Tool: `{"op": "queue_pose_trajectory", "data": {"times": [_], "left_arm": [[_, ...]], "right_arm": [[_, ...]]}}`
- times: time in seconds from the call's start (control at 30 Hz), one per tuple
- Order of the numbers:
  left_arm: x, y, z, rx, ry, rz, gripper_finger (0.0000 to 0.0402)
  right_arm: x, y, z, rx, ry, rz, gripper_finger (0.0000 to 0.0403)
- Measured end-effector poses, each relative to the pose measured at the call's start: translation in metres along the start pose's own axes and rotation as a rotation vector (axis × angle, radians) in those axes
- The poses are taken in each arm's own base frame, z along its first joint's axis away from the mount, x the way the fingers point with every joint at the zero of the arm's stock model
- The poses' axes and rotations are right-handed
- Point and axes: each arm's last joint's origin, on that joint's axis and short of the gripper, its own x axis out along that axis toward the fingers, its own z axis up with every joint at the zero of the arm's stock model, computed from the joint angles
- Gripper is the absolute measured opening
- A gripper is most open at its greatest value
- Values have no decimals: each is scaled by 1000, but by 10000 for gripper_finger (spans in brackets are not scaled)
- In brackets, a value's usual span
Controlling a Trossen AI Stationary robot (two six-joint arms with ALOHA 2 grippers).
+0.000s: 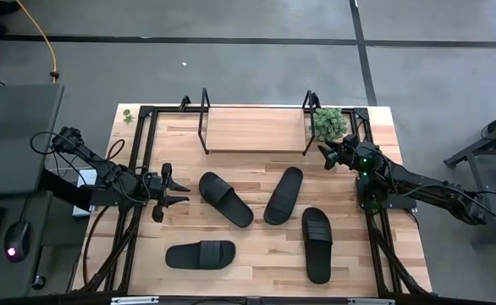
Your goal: Pick and place slides into the shelf
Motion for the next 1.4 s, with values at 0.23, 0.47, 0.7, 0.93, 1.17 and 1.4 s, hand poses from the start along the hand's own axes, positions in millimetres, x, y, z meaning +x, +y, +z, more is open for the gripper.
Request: {"op": "queue_pose_trajectory", "data": {"times": [0.23, 0.47, 0.7, 0.93, 1.17, 1.4], "left_arm": [[0, 0, 0, 1, 1, 0, 106], [0, 0, 0, -2, -4, 4, 106], [0, 0, 0, -1, -2, 7, 106], [0, 0, 1, -94, -7, 7, 106], [0, 3, 1, -101, -26, 91, 106], [-1, 6, 2, -99, -52, 226, 106]], "right_arm": [[0, 0, 0, -3, 0, 0, 211], [0, -1, 1, -255, -13, -33, 211], [0, -1, 0, -264, -12, -30, 211], [0, -1, 1, -49, -16, -29, 211], [0, -1, 1, 118, -26, -39, 211], [0, -2, 3, 187, -67, -80, 211]]}}
